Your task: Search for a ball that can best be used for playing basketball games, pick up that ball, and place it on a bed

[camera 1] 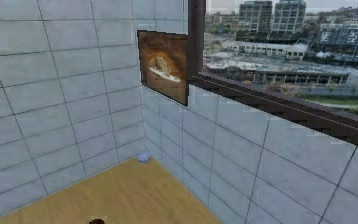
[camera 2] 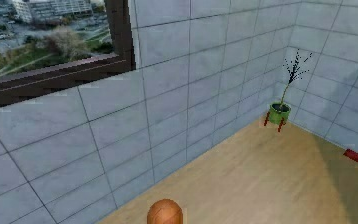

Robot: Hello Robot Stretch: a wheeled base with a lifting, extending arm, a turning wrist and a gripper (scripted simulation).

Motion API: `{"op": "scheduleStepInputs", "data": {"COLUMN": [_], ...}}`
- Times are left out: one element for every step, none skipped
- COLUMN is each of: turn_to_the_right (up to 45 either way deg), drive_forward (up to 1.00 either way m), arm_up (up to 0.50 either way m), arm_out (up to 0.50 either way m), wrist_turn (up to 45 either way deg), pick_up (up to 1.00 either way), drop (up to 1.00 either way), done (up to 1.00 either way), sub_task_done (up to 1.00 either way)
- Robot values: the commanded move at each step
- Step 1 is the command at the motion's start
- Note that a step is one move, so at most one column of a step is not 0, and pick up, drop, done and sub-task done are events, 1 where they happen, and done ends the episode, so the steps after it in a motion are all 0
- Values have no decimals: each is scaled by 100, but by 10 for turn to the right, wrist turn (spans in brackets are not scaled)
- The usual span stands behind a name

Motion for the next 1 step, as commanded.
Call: {"op": "scheduleStepInputs", "data": {"turn_to_the_right": [0], "drive_forward": [0], "arm_up": [0], "arm_out": [0], "wrist_turn": [0], "pick_up": [100], "drop": [0], "done": [0], "sub_task_done": [0]}}
